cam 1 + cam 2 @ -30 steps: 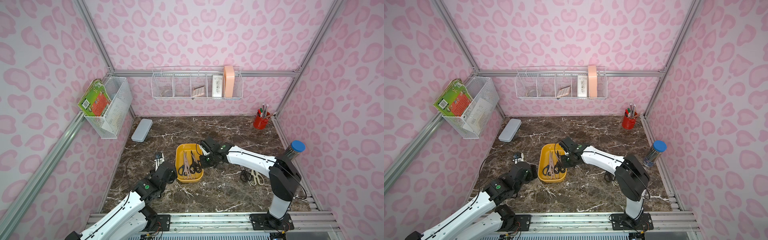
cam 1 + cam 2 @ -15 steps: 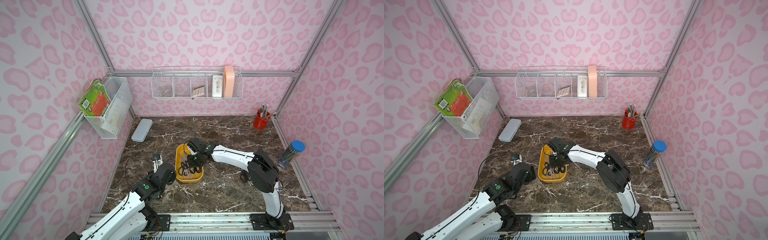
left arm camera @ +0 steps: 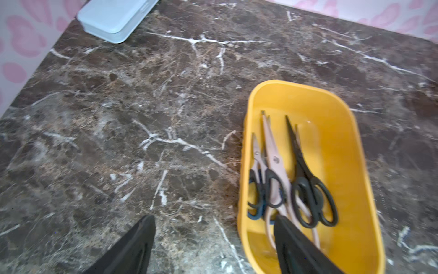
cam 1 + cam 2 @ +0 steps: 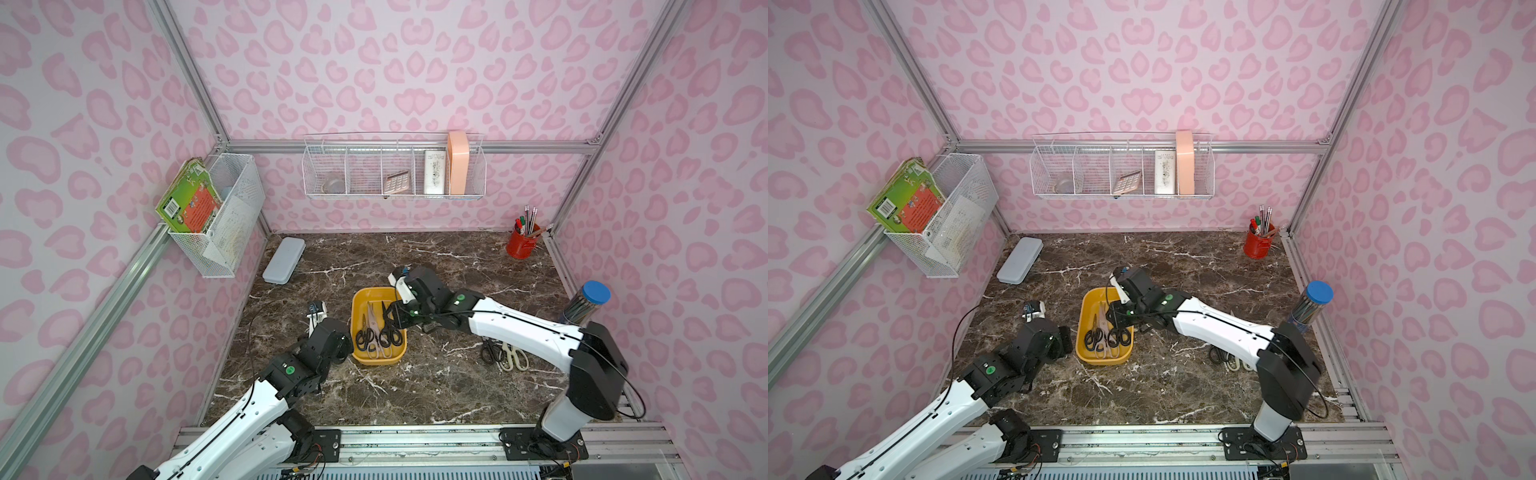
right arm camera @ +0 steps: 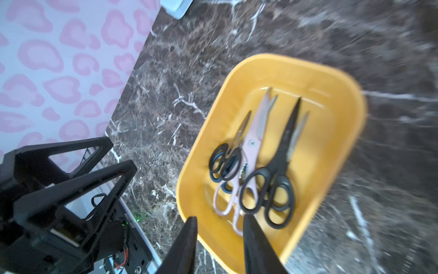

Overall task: Put the scissors into the storage box
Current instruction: Place the scissors in the storage box, then pick up the scissors from the center of the board.

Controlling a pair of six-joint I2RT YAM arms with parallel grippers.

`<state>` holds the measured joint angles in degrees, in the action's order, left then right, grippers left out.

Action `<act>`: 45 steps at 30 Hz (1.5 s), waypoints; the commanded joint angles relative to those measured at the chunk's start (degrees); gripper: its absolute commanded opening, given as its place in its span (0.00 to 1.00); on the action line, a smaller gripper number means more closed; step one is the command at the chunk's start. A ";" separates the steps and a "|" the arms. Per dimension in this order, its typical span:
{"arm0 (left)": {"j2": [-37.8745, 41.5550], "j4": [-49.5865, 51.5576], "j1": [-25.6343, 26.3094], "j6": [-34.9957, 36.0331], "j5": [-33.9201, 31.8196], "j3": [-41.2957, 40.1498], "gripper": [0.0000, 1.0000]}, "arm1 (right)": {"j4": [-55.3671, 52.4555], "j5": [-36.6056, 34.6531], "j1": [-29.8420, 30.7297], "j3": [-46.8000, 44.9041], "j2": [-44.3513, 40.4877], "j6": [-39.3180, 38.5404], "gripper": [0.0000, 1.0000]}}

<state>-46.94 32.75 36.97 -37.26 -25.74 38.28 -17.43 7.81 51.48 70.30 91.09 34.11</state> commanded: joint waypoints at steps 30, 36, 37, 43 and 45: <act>-33.75 -33.46 19.32 23.11 31.72 11.28 0.82 | -16.41 -19.31 -20.63 -29.18 -10.43 1.45 0.42; -33.66 -32.55 19.29 22.14 31.12 9.83 0.82 | -14.65 -19.85 -20.72 -29.28 -6.55 -0.49 0.39; -33.66 -32.28 19.32 22.06 31.03 9.83 0.82 | -14.75 -19.83 -20.67 -29.17 -5.49 -0.89 0.37; -33.42 -31.95 19.35 22.09 29.84 9.83 0.82 | -13.05 -17.16 -20.41 -29.39 -4.18 -1.24 0.24; -33.44 -31.70 19.28 22.29 29.28 10.04 0.82 | -12.57 -16.53 -20.35 -29.07 -3.87 -1.80 0.20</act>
<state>-80.60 0.93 56.36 -14.87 4.86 48.10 -30.22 -10.85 31.09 41.69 86.00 33.10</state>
